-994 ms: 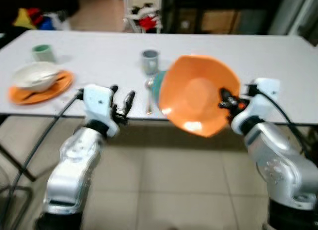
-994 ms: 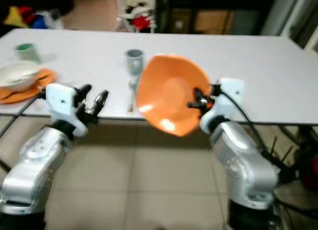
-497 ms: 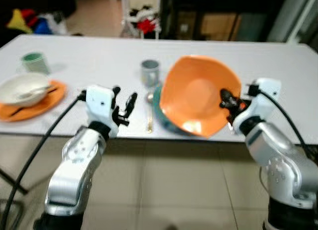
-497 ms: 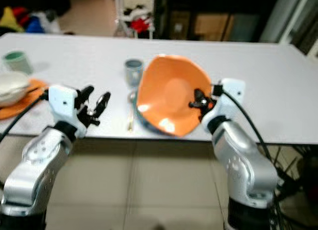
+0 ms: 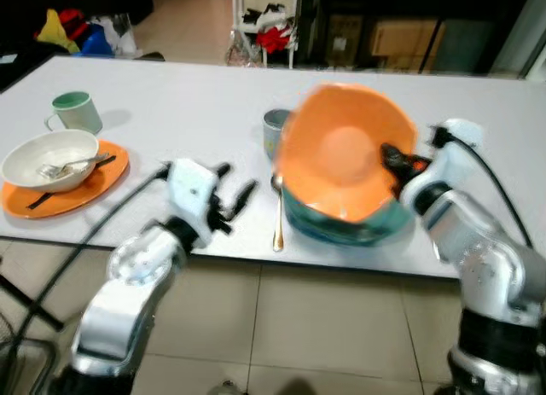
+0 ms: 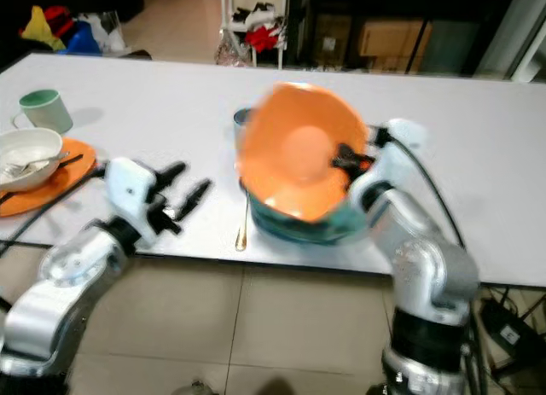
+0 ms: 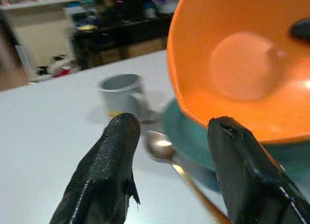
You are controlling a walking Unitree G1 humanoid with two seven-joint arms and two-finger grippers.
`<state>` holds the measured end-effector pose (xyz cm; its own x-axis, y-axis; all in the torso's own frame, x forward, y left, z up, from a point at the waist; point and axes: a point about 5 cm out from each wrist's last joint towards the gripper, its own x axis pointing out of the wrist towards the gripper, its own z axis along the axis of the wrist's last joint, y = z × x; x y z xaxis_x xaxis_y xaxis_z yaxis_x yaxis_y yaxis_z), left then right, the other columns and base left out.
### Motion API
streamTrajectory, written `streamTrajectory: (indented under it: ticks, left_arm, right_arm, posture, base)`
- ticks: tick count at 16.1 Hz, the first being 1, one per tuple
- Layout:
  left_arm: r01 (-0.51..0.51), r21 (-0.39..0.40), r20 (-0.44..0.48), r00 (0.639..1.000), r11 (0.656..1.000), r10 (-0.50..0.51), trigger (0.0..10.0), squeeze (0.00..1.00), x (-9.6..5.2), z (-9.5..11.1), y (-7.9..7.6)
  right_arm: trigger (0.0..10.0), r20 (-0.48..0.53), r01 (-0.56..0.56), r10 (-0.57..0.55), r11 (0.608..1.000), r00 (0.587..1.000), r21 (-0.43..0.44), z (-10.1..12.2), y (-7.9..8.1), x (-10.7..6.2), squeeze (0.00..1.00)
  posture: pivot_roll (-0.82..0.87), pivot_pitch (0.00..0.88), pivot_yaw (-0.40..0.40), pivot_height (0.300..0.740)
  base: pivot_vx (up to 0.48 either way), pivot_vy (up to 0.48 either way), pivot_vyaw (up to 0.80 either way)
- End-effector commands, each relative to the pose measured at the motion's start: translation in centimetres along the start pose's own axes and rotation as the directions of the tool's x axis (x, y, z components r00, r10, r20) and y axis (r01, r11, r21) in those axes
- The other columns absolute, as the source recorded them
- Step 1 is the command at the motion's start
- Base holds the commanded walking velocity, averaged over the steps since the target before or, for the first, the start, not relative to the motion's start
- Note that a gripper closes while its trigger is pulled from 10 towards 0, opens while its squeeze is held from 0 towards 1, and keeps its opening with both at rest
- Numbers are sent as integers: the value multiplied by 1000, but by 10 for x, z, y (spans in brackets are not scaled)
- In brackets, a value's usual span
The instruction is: Setting the table
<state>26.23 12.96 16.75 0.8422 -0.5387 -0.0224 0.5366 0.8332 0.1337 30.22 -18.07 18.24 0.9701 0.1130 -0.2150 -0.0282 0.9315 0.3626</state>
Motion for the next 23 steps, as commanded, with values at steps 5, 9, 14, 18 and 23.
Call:
streamTrajectory:
  ticks: [5,9,14,18,23]
  left_arm:
    - [61,35,24,998,998,-62,10000,0,2,9,4]
    - [160,28,19,987,987,-160,10000,0,1,11,-4]
    - [298,18,-7,955,954,-298,10000,0,-3,11,-16]
    - [283,25,-24,959,959,-282,10000,0,-8,8,-15]
    - [286,23,-24,958,958,-286,10000,0,-9,6,-15]
  right_arm:
    - [10000,-48,25,-17,985,999,168,12,-11,30,0]
    - [10000,-122,24,15,949,992,314,12,-16,55,0]
    - [10000,-212,69,22,909,977,412,4,-19,79,0]
    - [10000,-318,122,48,860,947,495,-16,-18,83,0]
    - [10000,-341,177,20,825,940,536,-28,-22,87,894]
  posture:
    - [78,0,26,740]
    - [81,0,34,740]
    - [101,0,30,740]
    - [111,0,22,740]
    - [103,0,25,740]
  base:
    - [0,0,0]
    - [0,0,0]
    - [0,0,0]
    - [0,0,0]
    - [0,0,0]
